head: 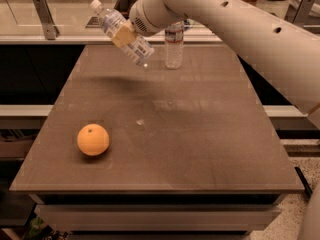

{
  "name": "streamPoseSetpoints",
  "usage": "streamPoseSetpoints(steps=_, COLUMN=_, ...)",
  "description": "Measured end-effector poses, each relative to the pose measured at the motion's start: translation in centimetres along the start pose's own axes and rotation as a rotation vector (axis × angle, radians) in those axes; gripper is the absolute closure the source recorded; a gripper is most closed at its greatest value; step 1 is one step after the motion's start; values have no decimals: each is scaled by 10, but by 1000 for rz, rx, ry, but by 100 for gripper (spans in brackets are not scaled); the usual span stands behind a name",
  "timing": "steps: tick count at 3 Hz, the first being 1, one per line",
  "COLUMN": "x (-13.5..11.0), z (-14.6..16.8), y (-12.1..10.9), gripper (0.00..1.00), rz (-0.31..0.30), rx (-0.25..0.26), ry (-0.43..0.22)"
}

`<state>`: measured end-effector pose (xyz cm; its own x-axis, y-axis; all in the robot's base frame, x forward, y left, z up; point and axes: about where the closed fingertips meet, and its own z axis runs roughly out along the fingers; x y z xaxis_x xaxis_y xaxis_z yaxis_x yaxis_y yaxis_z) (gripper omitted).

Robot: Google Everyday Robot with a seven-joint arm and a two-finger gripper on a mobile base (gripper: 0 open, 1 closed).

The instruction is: Place blue plastic bottle upright

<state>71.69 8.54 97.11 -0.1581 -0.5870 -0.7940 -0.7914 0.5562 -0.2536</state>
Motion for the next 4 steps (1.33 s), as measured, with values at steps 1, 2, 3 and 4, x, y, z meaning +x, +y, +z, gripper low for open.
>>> streamPoseSetpoints(steps=1, x=-8, z=-1, y=4, gripper=100, rz=-29, rx=-27, ry=-68)
streamPoseSetpoints(steps=2, x=-16, z=3, y=12, gripper=100, rz=-50, rx=-77, ry=-120)
streamPoseSetpoints(steps=3, x=-18, z=5, y=23, gripper=100, rz=-50, rx=-121, ry=-150)
streamPoseSetpoints(steps=4, x=-16, z=6, y=36, gripper=100, rz=-31, rx=-154, ry=-164)
